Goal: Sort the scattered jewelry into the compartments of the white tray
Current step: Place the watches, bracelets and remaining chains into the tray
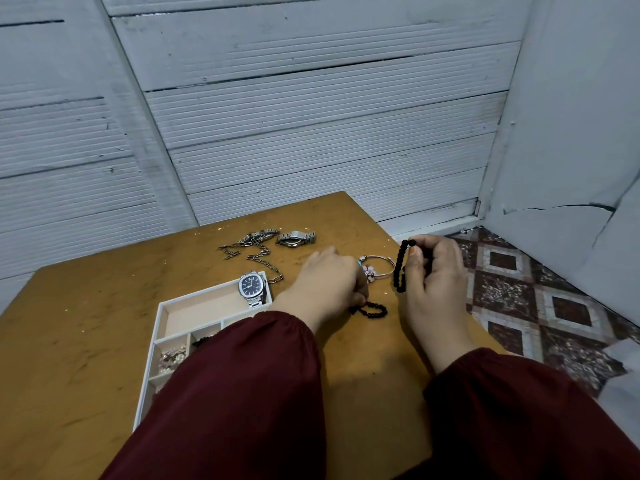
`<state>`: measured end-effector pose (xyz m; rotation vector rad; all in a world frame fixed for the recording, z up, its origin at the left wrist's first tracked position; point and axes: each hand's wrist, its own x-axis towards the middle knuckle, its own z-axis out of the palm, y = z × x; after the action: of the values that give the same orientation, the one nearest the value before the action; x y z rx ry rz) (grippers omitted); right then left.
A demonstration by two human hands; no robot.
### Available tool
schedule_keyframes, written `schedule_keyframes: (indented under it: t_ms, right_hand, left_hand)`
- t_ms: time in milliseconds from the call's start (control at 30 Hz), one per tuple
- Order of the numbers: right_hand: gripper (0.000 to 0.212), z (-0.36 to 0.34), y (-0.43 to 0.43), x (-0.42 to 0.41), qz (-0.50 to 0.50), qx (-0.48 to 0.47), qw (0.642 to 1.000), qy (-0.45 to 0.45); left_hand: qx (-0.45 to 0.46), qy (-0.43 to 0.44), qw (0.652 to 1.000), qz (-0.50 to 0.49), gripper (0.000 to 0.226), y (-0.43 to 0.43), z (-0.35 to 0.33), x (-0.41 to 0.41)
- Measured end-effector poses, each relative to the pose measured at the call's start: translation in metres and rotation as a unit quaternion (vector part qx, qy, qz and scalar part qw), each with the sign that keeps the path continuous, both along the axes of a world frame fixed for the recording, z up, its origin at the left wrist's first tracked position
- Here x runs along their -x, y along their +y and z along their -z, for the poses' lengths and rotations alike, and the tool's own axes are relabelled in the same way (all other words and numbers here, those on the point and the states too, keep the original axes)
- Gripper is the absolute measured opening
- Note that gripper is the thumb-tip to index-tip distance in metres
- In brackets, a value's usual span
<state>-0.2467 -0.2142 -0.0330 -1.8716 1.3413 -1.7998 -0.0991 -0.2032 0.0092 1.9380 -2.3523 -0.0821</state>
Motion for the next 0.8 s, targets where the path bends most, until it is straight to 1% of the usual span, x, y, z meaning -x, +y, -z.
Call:
schedule_keyframes:
  t_ms: [133,267,433,600,800]
  right_hand:
    - [0.012,-0.001,0.001,-0.001,0.002,0.0,1.0,-0.003]
    - [0.012,0.0,0.001,0.0,0.0,-0.002,1.0,-0.001]
    - [0.012,0.001,0.0,0.0,-0.003,-0.011,1.0,-0.008]
    - [0.012,0.001,0.001,0.001,-0.005,-0.013,1.0,-0.012]
    - [0.013,0.0,0.003,0.001,-0.011,-0.015,1.0,-0.013]
  left_hand:
    - [0.018,-0.03,0.999,0.01,0.014,0.001,0.0,0.004]
    - [0.019,-0.039,0.999,0.013,0.011,0.002,0.0,0.004]
    - [0.017,-0.021,1.0,0.006,0.01,0.004,0.0,0.004]
    - [0.035,0.024,0.999,-0.019,0.009,0.008,-0.005,0.002]
    - [0.074,0.047,0.996,-0.033,0.015,0.017,-0.023,0.0]
